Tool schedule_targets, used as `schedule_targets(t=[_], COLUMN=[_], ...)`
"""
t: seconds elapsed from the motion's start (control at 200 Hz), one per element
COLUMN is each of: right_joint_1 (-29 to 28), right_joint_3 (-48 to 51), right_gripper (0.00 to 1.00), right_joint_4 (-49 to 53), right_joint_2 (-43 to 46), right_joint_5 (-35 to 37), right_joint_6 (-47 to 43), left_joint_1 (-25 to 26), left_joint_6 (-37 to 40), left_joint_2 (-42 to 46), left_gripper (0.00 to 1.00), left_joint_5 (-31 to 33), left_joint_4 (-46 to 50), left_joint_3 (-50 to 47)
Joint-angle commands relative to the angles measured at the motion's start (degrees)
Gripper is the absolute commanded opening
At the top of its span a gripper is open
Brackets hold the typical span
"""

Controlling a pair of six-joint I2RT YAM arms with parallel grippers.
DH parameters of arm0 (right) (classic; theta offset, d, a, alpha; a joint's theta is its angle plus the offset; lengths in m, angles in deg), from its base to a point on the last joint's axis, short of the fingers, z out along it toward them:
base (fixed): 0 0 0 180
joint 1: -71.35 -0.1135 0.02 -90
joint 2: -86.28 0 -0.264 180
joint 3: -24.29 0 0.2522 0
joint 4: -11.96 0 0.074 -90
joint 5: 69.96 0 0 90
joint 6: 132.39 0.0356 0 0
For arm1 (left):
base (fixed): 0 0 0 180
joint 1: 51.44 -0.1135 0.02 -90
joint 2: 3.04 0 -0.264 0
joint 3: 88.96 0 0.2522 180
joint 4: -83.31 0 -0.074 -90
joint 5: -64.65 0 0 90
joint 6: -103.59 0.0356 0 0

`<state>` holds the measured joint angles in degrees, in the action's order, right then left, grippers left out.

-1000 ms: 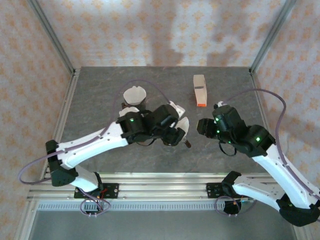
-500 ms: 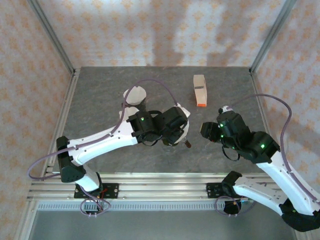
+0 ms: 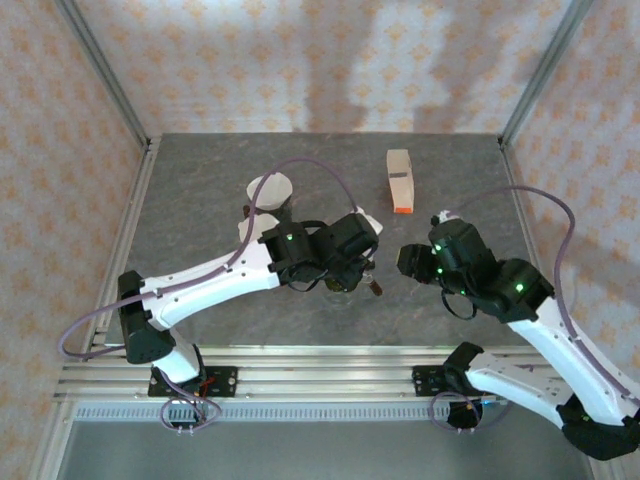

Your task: Place the coffee filter in the dripper

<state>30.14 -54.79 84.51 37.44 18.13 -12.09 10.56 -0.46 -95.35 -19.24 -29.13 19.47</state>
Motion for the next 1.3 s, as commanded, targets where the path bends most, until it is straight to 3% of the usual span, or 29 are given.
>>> schedule_targets(t=[0.0,0.18,0.375,0.726,1.031,1.296], right_joint_1=[-0.3,-0.3,-1.0,-7.1,-7.7,-7.7], right_joint_3=[-1.7,-2.7,-3.7,-7.6,-6.1,-5.5], right_gripper=[0.48,0.48,0.49,0.48,0.39,0.47], right_joint_4=[-2.0,-7.5,-12.8,-9.9,-9.7,-9.7], right_joint_2=[-2.3,-6.0,-11.0,-18.3,-18.7,-15.6], right_joint_5=[-1.4,-3.2,-6.4,-0.4,-1.8,0.9], right_joint_6=[-2.4,-2.4,-0.7,-2.1,-1.5,-0.6], left_joint_1=[-2.7,-7.2,-8.2,-8.4,-9.0,-9.5], left_joint_6=[-3.6,-11.0,-15.2,-16.3,-18.1,-18.5], left_joint_2=[1.8,8.0,11.4,12.2,13.1,14.3], left_gripper=[0.00,0.00,0.00,0.00,0.00,0.00], left_joint_5=[-1.6,-6.1,-7.3,-8.3,-7.9,-8.3], left_joint_4=[-0.1,-7.3,-11.2,-13.6,-14.8,-16.0], left_joint_3=[-1.1,-10.0,-14.8,-17.6,-19.6,-21.0])
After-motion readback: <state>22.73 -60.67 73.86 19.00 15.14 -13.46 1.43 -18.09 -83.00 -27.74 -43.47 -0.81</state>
